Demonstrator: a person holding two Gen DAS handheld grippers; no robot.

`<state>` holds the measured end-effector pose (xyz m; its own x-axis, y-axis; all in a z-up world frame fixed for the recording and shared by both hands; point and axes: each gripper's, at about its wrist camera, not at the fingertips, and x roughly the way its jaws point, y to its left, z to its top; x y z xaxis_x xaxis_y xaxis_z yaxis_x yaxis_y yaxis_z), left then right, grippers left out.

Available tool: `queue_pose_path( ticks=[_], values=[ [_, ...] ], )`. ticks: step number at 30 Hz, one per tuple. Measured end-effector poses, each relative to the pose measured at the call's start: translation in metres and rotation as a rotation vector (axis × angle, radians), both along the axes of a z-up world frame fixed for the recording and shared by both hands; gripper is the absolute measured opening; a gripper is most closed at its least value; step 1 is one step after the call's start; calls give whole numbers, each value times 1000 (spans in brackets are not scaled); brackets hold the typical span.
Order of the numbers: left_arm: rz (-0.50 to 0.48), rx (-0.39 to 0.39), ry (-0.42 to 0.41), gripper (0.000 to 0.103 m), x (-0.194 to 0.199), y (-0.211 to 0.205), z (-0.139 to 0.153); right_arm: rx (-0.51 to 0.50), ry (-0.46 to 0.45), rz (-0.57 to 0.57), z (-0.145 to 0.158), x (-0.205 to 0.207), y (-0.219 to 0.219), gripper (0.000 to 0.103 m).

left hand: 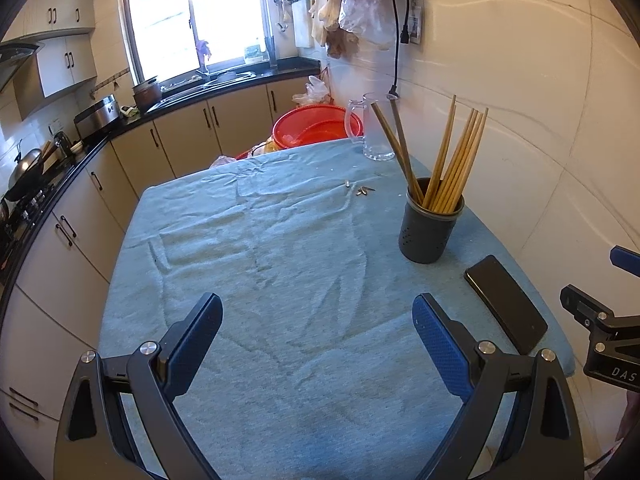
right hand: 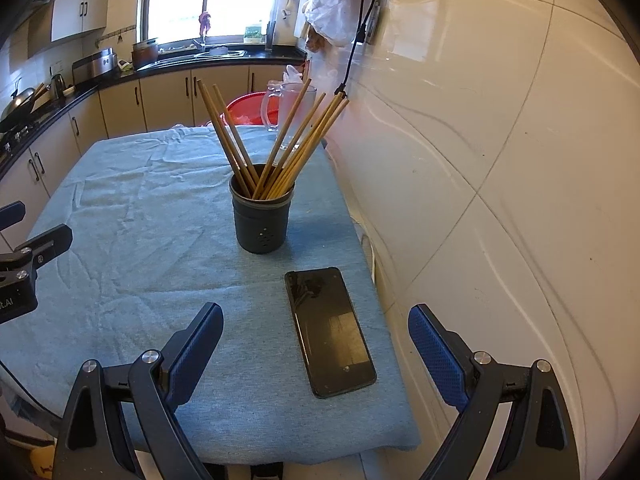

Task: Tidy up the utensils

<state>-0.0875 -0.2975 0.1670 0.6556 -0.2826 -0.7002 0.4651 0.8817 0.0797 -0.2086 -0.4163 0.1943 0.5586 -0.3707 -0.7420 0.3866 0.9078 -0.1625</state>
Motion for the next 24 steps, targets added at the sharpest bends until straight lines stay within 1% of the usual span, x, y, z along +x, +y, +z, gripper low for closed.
queue_pose_path(
  ticks=[16,24],
  values=[
    [1,-2,4,95,0,-1,1,-3,2,2,-1,2,-2,96],
    [17,-11,13,95,1,1,0,-4,6,7,-1,2,1,96]
  ],
)
